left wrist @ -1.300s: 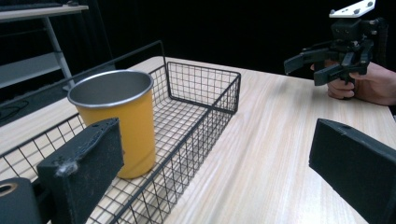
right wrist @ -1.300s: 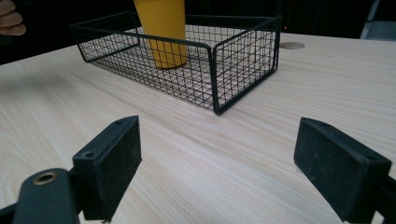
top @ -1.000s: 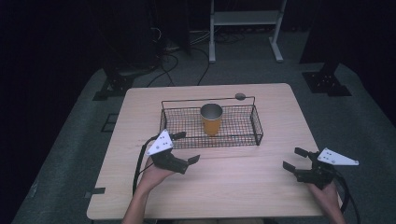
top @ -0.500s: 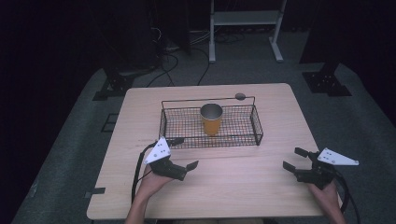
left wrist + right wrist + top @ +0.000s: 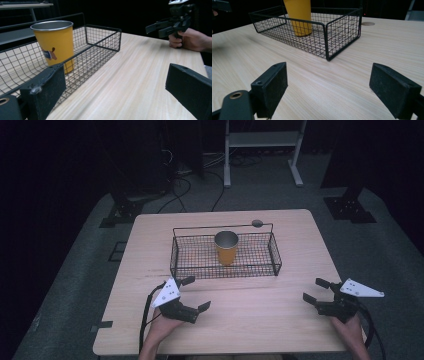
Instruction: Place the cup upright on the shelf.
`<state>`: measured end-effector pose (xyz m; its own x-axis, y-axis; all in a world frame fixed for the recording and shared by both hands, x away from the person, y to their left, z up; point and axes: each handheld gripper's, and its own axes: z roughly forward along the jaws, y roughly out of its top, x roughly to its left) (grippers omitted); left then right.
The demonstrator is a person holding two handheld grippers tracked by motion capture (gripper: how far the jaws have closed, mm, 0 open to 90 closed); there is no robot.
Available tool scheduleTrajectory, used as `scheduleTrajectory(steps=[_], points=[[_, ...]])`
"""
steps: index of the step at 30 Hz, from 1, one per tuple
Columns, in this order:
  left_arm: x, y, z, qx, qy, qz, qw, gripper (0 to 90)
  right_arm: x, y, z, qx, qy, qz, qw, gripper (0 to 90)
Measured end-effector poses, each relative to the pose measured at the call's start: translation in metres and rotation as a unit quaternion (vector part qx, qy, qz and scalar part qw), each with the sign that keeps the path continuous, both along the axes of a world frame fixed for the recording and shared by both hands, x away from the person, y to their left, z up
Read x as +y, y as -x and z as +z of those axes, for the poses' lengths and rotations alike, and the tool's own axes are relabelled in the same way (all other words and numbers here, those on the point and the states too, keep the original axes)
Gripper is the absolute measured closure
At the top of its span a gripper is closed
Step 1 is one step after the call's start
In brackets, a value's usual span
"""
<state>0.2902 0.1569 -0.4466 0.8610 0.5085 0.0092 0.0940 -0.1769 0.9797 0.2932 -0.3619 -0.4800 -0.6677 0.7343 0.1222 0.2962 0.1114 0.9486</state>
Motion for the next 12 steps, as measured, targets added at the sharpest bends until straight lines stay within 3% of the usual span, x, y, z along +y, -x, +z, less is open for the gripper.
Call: scheduleTrajectory(steps=[12], points=[[0.001, 0.014, -0.011, 0.002, -0.007, 0.004, 1.0000, 2.3, 0.000, 0.000, 0.000, 0.000, 0.003, 0.004, 1.0000, 13.9]])
